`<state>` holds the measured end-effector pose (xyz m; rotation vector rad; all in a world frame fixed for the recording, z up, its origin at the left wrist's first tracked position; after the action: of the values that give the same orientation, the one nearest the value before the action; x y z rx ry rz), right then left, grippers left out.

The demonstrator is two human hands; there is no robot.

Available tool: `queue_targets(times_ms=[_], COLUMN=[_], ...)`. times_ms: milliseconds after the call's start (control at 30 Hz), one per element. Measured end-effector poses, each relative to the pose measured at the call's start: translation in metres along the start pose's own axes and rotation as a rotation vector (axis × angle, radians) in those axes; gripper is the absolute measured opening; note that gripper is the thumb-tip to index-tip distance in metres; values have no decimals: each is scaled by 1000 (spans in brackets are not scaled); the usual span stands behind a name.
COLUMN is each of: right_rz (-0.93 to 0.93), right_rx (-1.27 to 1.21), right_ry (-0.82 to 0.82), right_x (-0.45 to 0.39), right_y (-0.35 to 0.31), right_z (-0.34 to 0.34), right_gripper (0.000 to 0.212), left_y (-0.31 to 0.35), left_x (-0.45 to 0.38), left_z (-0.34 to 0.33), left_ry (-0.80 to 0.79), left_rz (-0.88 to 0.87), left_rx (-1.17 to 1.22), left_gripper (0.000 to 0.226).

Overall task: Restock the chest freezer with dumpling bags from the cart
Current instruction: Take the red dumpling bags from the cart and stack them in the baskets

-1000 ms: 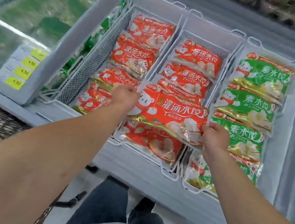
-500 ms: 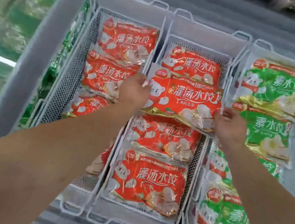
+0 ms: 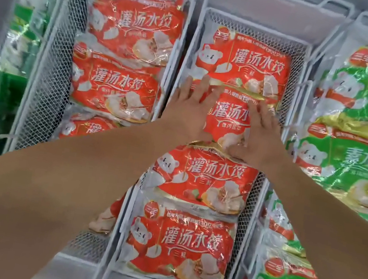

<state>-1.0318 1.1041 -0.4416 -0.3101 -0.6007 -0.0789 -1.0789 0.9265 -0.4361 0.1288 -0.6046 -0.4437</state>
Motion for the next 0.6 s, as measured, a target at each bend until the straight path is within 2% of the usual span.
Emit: queue_targets(times_ms=[133,367,500,600], right_rz=[-16,-85,-95,-90], right_rx=[36,101,105,88], right_ry=[-36,-62,-41,-11], right_x=[3,9,17,40], right_y=[3,-2,-7,-8], right_z=[-2,4,14,20], right_gripper=[135,139,136,127], left_y=[-4,-3,-4,-2], left_x=[-6,-10,-3,17], left_z=[-7,-8,5,20], left_ry=[-37,-29,-14,29], left_rz=[0,29,-26,-37], left_rx=[-17,-132,-102,-72], left_gripper=[139,143,137,128])
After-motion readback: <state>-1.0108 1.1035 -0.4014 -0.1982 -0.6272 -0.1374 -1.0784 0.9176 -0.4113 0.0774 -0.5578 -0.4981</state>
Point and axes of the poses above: each hand's wrist, its own x-axis away from the middle knuckle, its own z-axis out of the back of the hand, y = z × x, the point moved 6 cm from there along -x, towards the middle knuckle, and after that the axes turned 4 degrees about -x, right-handed, at the moved point
